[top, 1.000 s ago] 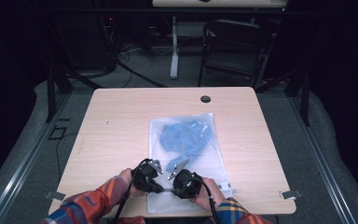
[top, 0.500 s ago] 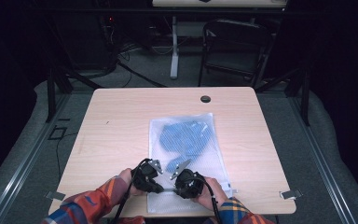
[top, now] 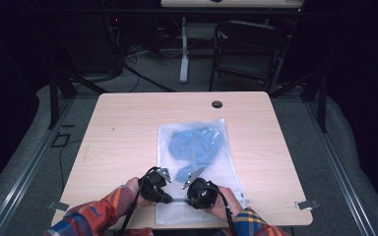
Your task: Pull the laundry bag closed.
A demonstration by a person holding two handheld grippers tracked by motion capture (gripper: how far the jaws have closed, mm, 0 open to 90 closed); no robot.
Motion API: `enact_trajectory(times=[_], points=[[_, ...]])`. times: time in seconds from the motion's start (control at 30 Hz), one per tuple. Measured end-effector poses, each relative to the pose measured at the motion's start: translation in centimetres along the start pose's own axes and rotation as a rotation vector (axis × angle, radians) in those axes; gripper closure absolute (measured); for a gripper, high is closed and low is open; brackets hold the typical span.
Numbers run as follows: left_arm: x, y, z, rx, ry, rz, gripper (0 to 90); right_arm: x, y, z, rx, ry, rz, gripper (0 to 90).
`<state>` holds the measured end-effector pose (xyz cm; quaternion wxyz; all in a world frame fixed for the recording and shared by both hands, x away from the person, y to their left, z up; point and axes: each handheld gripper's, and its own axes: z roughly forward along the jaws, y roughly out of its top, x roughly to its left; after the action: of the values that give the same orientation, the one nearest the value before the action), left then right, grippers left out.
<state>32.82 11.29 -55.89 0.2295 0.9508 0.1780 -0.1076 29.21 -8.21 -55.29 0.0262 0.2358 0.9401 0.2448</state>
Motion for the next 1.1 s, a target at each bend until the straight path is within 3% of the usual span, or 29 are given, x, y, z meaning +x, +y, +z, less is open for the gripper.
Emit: enact_trajectory(times=[0.07, 0.1, 1.1], points=[[0.0, 0.0, 0.0, 0.000, -0.001, 0.000, 90.0, 0.0, 0.0, 0.0, 0.011, -0.012, -0.006, 81.9], [0.1, 0.0, -0.1, 0.016, 0.000, 0.020, 90.0, -0.1, -0.1, 0.0, 0.003, -0.003, 0.003, 81.9], [0.2, -0.1, -0.1, 0.005, 0.000, 0.006, 90.0, -1.0, -1.3, -1.0, 0.009, -0.011, 0.031, 81.9]])
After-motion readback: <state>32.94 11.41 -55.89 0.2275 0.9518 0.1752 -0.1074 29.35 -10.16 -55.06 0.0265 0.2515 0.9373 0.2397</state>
